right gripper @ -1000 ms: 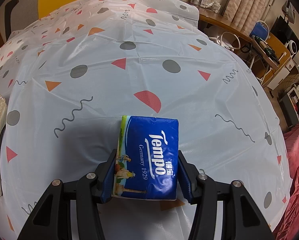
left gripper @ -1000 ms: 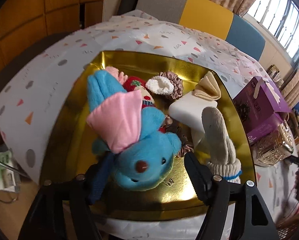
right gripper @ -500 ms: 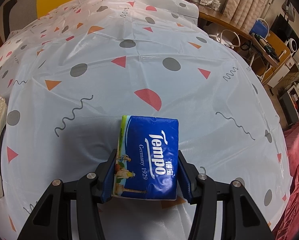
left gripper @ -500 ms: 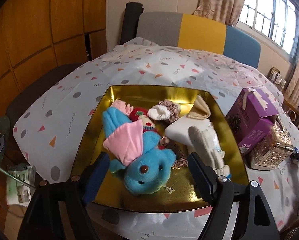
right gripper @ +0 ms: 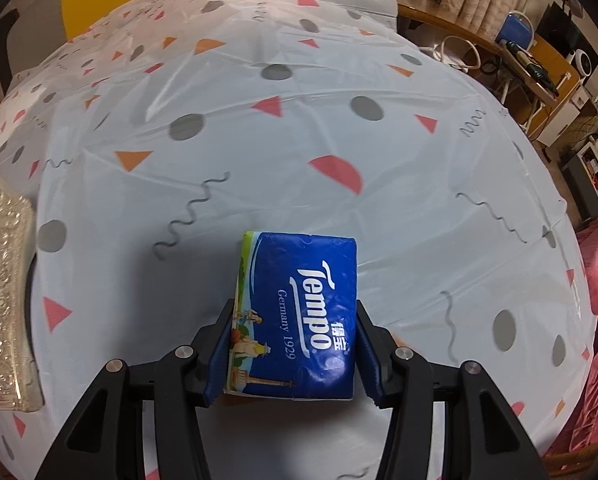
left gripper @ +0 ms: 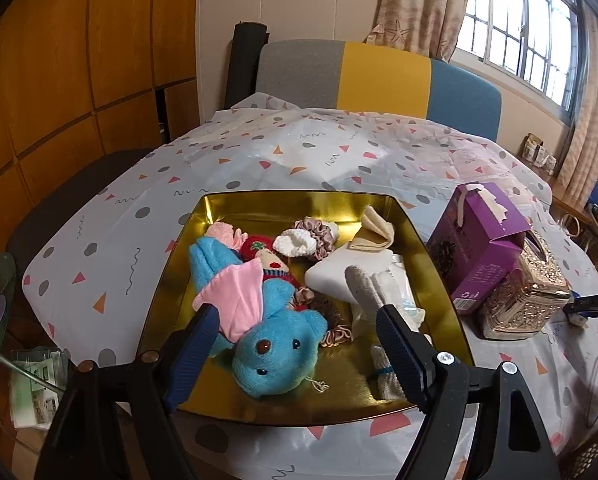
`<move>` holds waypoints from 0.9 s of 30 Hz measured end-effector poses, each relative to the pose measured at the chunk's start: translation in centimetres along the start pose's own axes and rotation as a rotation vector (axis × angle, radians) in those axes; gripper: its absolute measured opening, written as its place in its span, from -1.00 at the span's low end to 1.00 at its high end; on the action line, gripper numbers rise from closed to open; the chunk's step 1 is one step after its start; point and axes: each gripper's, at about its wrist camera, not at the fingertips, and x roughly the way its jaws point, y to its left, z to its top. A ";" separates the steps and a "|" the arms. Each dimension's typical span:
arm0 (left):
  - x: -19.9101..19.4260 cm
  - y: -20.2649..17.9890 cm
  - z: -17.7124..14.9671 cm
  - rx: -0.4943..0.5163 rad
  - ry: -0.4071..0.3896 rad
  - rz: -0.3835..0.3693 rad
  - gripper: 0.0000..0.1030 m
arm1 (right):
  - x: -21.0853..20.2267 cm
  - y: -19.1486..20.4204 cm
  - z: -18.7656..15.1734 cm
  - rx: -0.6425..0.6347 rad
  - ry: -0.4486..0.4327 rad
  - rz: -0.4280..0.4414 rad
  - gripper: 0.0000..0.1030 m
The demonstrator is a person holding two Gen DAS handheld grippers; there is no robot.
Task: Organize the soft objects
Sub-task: 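Carry the blue bear into the gold tin and open the left tool, then carry the Tempo tissue pack into the gold tin and open the right tool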
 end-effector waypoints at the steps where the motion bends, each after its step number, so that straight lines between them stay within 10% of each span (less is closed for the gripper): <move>1: -0.1 -0.2 0.0 0.002 -0.003 -0.004 0.58 | 0.0 0.5 -0.1 -0.009 0.004 0.003 0.03; 27: -0.9 -0.1 -0.8 -0.001 -0.006 -0.053 0.58 | -1.2 3.9 -1.5 0.081 -0.002 0.100 0.03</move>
